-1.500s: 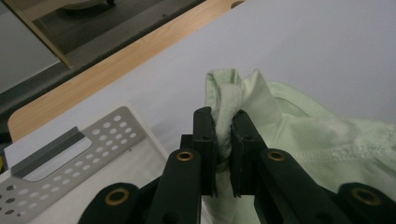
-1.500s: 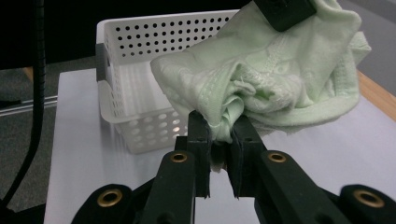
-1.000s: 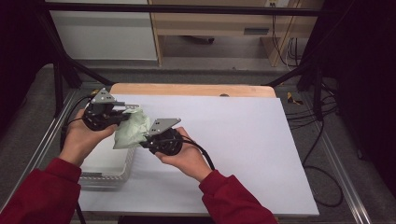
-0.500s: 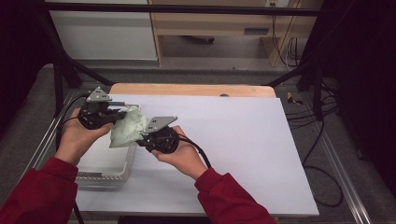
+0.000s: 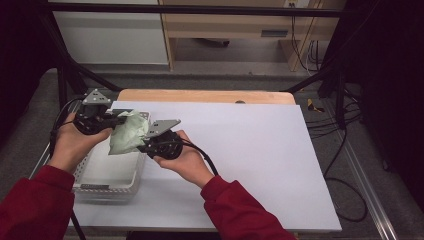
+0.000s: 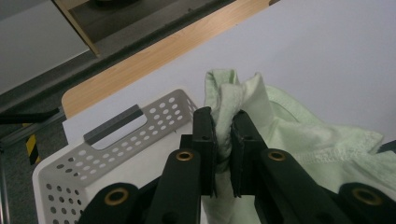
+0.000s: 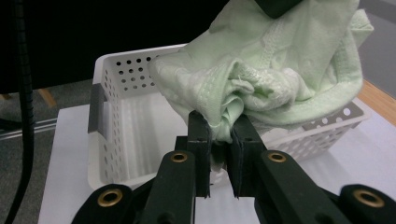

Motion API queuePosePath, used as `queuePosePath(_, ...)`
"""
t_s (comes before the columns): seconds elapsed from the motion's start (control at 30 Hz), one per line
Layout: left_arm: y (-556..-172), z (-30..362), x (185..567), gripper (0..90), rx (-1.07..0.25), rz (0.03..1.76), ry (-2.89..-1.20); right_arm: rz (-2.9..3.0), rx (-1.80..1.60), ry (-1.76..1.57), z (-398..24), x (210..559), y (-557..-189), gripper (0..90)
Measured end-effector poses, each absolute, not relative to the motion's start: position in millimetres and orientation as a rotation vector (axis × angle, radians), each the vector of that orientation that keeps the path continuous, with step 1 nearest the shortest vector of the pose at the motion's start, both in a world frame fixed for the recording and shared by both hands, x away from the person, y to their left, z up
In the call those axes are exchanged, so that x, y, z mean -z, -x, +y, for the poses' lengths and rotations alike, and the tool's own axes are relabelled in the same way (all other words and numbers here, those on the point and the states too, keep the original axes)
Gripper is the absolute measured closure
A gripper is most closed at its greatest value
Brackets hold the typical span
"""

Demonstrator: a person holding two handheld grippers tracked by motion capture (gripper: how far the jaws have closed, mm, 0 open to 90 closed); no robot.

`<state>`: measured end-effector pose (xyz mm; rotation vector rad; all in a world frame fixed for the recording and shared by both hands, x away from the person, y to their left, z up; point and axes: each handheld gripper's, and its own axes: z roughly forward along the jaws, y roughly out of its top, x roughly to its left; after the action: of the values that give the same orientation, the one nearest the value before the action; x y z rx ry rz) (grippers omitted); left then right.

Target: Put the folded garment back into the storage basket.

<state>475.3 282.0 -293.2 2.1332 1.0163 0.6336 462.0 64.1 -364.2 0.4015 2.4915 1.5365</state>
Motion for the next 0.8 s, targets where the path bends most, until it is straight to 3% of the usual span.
queuePosePath(0.8,-480.7,315.6,294.1,82.1,-0.647,1.087,-2.105,2.506,-1.57,-0.366,100.2,370.9,-479.8,81.2)
